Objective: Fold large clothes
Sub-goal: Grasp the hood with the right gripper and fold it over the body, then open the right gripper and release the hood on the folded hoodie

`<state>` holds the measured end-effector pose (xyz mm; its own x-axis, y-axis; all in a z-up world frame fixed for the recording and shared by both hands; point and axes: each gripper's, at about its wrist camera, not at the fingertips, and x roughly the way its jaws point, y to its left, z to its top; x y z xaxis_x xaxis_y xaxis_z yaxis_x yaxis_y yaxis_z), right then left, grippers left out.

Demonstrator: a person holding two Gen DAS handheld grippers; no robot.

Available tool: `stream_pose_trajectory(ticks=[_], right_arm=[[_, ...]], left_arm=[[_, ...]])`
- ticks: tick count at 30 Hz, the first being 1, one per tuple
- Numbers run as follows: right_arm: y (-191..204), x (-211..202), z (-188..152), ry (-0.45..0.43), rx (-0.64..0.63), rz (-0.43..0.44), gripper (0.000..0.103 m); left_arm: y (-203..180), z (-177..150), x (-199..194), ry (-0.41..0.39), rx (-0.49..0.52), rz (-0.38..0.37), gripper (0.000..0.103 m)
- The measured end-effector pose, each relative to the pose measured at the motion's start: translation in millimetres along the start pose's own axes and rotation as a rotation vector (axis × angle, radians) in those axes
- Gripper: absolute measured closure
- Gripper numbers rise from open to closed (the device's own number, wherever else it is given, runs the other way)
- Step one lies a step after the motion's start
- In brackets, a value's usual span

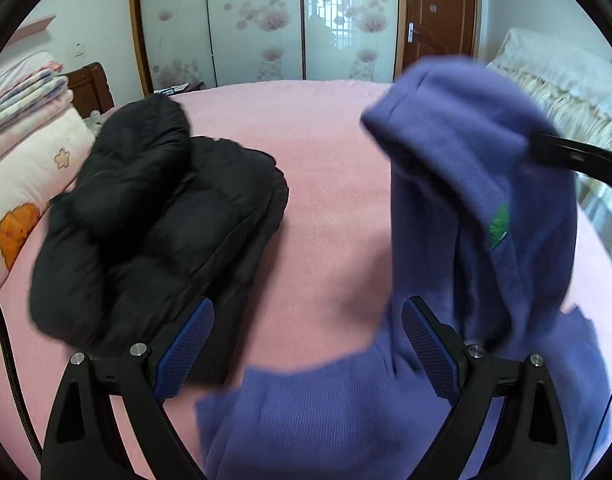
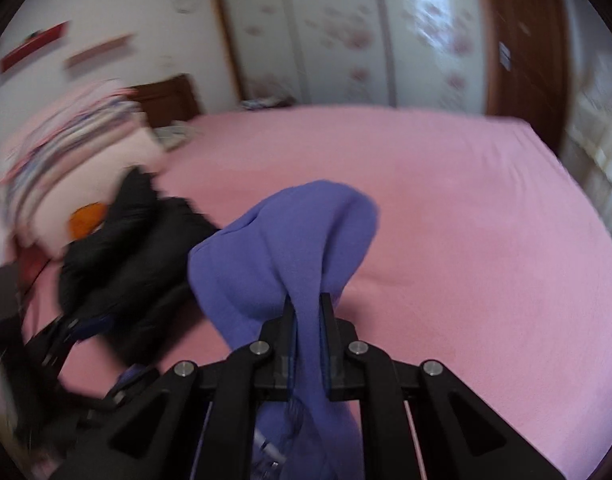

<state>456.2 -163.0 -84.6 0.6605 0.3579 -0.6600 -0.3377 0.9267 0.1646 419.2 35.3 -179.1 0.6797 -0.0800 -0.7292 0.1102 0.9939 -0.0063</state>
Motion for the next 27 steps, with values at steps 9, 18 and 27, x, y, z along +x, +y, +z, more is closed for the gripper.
stream_pose_trajectory(ticks=[9,18,27], right_arm=[[86.8,-149.0,-129.4,-0.029,-0.372,0.058,0.094],[86.5,-170.2,-274.9,0.255,-0.174,0.007,0.075],[70.6,-193.1,-252.5,0.225,0.115,-0.009,0.063]], left_arm=[[34.5,-102.8,-101.3,0.062,-0.014,-0.034,0.009],[26.8,-164.6,-117.8,0.227,0.039,-0.048,0.009],[4.5,-111.9,-149.1,0.187,-0.095,-0.295,0.009]])
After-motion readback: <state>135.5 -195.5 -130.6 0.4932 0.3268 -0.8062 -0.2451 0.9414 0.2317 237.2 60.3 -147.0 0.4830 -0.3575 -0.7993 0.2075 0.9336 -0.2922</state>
